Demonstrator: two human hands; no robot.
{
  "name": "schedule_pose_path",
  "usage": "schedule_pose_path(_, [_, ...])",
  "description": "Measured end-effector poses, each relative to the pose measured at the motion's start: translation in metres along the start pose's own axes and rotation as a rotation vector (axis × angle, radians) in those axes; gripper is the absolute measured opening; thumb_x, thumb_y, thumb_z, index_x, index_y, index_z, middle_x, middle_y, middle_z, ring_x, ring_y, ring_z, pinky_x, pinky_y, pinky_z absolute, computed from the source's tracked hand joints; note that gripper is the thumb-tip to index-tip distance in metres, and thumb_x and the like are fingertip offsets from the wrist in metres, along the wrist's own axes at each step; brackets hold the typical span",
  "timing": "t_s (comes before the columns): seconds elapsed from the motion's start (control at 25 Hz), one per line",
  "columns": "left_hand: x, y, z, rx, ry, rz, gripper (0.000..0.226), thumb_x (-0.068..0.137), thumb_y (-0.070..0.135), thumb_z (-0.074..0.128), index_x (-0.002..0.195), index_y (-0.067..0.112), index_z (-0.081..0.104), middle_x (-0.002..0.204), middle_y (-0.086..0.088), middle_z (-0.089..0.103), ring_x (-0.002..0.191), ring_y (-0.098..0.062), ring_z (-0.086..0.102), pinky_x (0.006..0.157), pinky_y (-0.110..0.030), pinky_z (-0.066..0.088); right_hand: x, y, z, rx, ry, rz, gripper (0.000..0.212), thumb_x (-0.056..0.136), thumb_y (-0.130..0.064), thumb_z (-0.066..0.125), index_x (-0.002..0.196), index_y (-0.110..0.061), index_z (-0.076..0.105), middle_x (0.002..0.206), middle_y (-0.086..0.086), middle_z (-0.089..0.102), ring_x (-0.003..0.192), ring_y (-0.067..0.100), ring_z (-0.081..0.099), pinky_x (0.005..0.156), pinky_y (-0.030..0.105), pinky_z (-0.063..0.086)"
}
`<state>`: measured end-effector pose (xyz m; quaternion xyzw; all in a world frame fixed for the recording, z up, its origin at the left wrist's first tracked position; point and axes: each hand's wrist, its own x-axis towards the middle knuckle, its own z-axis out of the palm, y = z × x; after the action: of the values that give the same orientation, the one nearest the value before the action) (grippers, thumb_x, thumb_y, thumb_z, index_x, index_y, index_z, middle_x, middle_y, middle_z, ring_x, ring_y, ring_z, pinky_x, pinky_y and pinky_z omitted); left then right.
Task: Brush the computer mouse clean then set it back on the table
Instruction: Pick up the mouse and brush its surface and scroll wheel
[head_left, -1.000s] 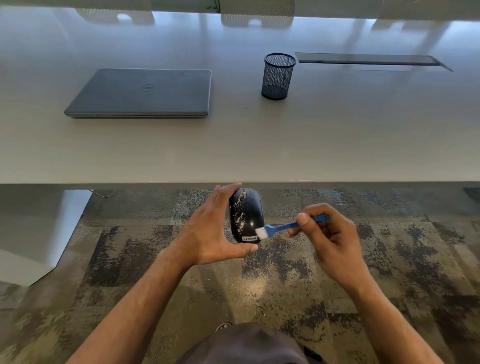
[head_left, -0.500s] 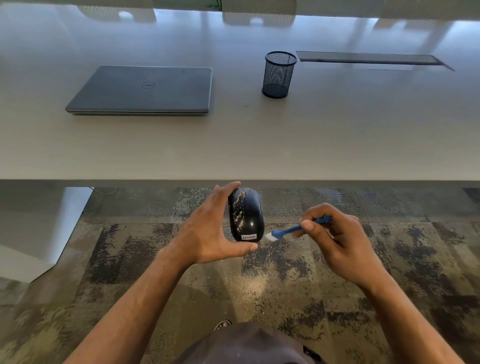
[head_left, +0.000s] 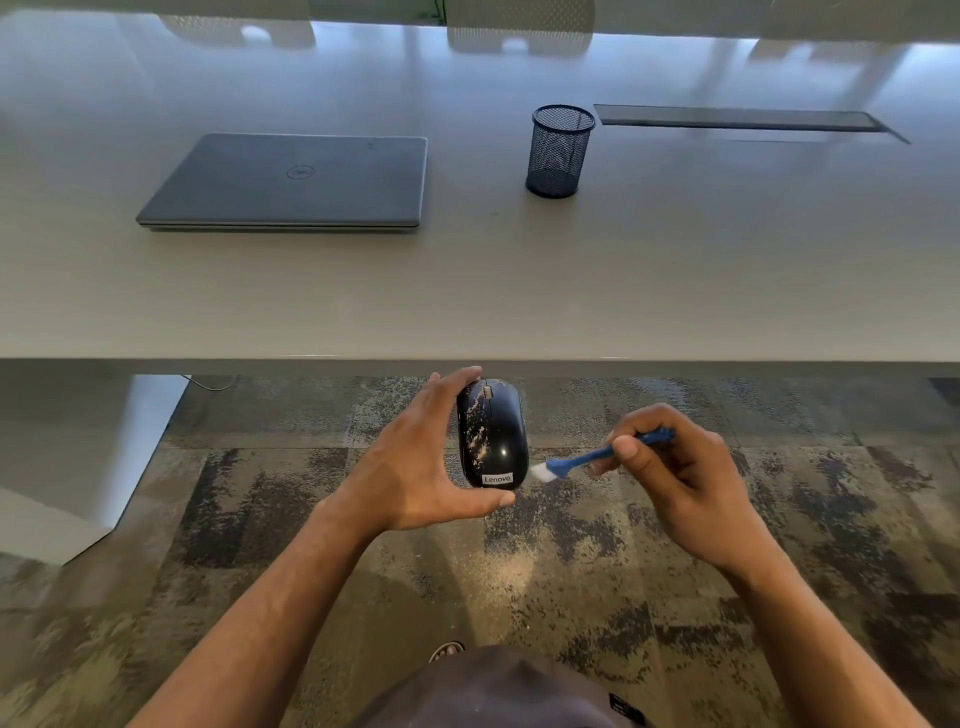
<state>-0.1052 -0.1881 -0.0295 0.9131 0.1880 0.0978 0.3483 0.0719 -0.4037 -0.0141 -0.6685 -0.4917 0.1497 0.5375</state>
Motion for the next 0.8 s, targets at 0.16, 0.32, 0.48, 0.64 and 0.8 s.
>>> schedule_pose_path(0.16, [-0.001, 0.001, 0.002, -0.006, -0.010, 0.017, 0.117, 0.055, 0.077, 0.076, 0.149, 0.044, 0.013, 0.153, 0.003, 0.035, 0.135, -0.018, 0.038, 0.109, -0.046, 0.031, 0.001, 0.001, 0.011, 0.217, -0.040, 0.022, 0.023, 0.097, -0.041, 0.062, 0.098, -0.018, 0.065, 0.086, -0.002, 0.076, 0.081, 0.018, 0.076, 0.077, 0.028, 0.060])
schedule_pose_path(0.32, [-0.005, 0.002, -0.002, 0.002, -0.016, 0.069, 0.117, 0.057, 0.074, 0.077, 0.149, 0.041, 0.014, 0.150, 0.005, 0.036, 0.132, -0.010, 0.037, 0.109, -0.037, 0.029, 0.009, 0.010, 0.010, 0.265, 0.051, 0.071, 0.012, 0.098, -0.022, 0.060, 0.097, -0.009, 0.062, 0.082, -0.001, 0.074, 0.078, 0.020, 0.074, 0.077, 0.036, 0.062])
schedule_pose_path(0.48, [-0.012, 0.006, -0.008, -0.010, -0.030, 0.142, 0.116, 0.058, 0.070, 0.079, 0.150, 0.037, 0.016, 0.139, 0.018, 0.034, 0.123, 0.004, 0.035, 0.103, -0.014, 0.021, 0.010, 0.016, 0.002, 0.414, 0.128, 0.134, 0.015, 0.098, -0.015, 0.048, 0.094, -0.004, 0.058, 0.077, -0.002, 0.074, 0.074, 0.014, 0.074, 0.074, 0.024, 0.059])
schedule_pose_path(0.64, [-0.019, 0.006, -0.013, -0.009, -0.035, 0.160, 0.116, 0.058, 0.068, 0.079, 0.150, 0.034, 0.017, 0.141, 0.017, 0.034, 0.126, 0.000, 0.039, 0.103, -0.008, 0.021, 0.007, 0.016, 0.007, 0.412, -0.076, 0.083, 0.019, 0.099, 0.001, 0.044, 0.091, -0.003, 0.060, 0.080, -0.009, 0.075, 0.075, 0.006, 0.073, 0.074, 0.018, 0.057])
schedule_pose_path(0.8, [-0.023, 0.006, -0.016, -0.006, -0.039, 0.163, 0.117, 0.057, 0.067, 0.079, 0.150, 0.035, 0.016, 0.143, 0.017, 0.032, 0.130, 0.000, 0.037, 0.107, -0.014, 0.021, 0.021, 0.018, 0.014, 0.438, 0.000, 0.104, 0.013, 0.096, -0.011, 0.048, 0.099, -0.004, 0.058, 0.080, 0.000, 0.075, 0.076, 0.016, 0.075, 0.080, 0.029, 0.060])
